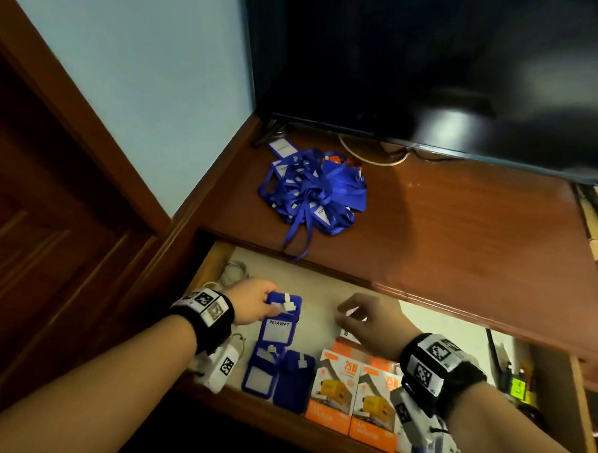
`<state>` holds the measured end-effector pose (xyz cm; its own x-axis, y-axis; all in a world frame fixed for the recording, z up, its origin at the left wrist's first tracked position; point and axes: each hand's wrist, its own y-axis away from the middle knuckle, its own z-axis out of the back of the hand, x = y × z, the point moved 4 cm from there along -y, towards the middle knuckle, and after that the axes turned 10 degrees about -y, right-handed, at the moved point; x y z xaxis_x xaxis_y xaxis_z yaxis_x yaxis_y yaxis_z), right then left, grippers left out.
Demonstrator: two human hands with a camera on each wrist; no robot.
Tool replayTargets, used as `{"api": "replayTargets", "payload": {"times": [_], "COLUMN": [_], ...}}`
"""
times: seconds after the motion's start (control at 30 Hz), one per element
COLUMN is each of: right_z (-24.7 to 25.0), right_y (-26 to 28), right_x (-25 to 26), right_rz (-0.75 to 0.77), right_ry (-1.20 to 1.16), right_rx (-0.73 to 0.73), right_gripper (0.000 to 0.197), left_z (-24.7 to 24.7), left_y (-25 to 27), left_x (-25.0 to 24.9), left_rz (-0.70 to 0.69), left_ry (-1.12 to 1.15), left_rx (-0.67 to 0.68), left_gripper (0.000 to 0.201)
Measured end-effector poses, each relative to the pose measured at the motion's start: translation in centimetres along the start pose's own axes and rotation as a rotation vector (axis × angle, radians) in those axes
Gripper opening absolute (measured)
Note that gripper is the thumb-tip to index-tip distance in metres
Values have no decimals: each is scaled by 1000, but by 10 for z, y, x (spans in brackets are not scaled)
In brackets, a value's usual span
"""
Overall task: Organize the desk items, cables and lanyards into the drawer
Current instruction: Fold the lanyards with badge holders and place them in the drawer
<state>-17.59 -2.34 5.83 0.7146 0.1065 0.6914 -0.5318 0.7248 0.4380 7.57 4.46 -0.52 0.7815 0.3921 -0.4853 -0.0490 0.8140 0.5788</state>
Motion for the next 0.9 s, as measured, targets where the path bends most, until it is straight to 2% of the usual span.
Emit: {"api": "replayTargets", "payload": {"times": [0.1, 0.37, 0.5, 0.57, 0.8, 0.9], "right_z": [2, 15, 35, 44, 65, 67], "right_y": [0, 10, 7, 3, -43, -70], "right_x": [-19, -51, -57, -53, -28, -18], "right_rz": [-59, -157, -125, -91, -14, 25], "right_ry": [-7, -78, -70, -79, -32, -12], "right_rx": [-21, -54, -141, -162, -151, -148], "right_gripper": [29, 18, 13, 17, 19, 15], "left_z": [-19, -56, -75, -83, -87, -76], "left_y": [-26, -83, -98, -100, -98, -89], "left_x": [2, -21, -17, -16, -13, -12], "left_rz": [30, 21, 34, 46, 90, 115], "left_ry": [36, -140, -226, -270, -342, -330], "left_rx": [15, 81, 169, 180, 51, 20], "left_gripper": [18, 15, 16, 17, 51, 48]}}
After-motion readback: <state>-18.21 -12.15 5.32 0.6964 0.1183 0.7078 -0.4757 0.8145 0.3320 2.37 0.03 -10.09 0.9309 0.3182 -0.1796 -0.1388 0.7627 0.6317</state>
